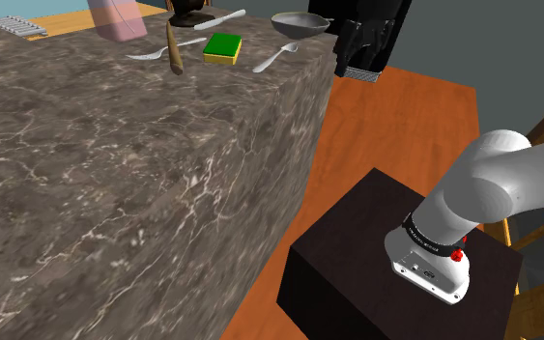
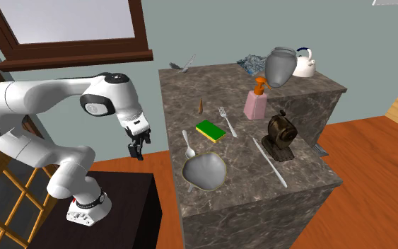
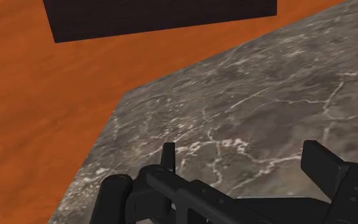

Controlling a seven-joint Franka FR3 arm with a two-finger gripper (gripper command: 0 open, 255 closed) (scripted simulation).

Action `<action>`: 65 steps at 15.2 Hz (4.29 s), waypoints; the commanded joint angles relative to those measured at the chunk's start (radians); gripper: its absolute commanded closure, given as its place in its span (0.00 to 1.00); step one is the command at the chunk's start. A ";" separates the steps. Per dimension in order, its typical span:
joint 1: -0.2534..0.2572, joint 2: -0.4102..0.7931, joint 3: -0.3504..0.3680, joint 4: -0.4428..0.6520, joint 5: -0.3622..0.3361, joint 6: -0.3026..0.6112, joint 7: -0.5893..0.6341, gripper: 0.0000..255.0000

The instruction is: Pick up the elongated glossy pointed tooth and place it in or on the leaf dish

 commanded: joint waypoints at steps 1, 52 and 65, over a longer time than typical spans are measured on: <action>0.000 0.000 0.000 0.000 0.000 0.000 0.000 0.00; 0.260 0.615 0.221 0.258 0.161 1.107 -0.225 1.00; 0.139 0.739 0.433 0.672 -0.189 0.200 0.539 0.00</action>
